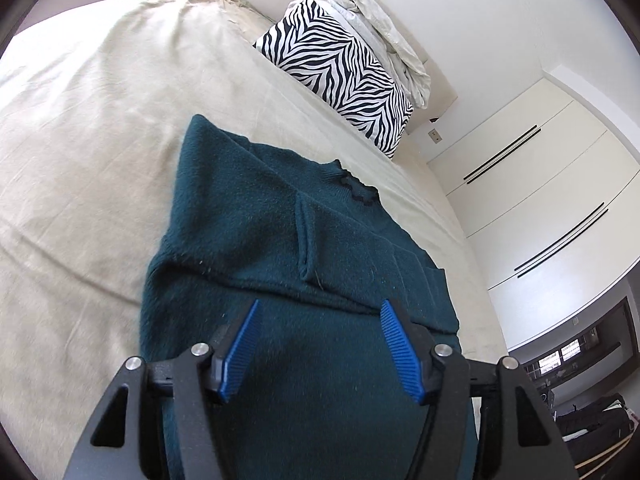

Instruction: Fold small clothes

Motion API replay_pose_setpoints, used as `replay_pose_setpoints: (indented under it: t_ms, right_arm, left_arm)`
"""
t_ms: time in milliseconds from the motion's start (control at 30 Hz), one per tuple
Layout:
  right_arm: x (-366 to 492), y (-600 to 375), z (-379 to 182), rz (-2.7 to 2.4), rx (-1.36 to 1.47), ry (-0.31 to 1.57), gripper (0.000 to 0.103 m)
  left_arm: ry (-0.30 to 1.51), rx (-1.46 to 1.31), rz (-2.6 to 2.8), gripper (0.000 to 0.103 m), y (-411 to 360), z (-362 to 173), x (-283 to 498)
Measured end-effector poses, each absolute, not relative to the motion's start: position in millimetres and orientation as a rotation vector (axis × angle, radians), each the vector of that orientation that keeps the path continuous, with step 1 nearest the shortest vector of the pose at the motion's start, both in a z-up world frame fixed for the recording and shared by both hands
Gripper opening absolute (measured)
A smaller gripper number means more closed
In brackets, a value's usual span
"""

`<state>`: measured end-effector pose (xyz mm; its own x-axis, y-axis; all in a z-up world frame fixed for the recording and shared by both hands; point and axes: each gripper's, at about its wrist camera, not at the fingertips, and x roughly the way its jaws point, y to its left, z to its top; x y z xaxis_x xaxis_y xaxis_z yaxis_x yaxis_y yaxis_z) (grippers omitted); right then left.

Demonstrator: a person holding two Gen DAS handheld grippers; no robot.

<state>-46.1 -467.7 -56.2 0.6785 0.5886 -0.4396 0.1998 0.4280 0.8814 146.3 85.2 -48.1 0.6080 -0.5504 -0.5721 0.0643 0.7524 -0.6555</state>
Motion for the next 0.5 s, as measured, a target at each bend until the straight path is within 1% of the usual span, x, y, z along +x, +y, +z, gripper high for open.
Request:
replay_pose_setpoints:
  t_ms: [100, 200, 500]
  right_arm:
    - [-83, -468, -57, 0.254, 1.151, 0.789, 0.065]
    - [-96, -454, -49, 0.208, 1.075, 0.808, 0.065]
    - [-108, -407, -9, 0.168, 0.845, 0.861, 0.065]
  left_arm:
    - [0.881, -0.565, -0.342, 0.064, 92, -45, 98]
    - [0.910, -0.525, -0.297, 0.064, 95, -50, 58]
    - [0.970, -0.577, -0.295, 0.066, 109, -73, -20]
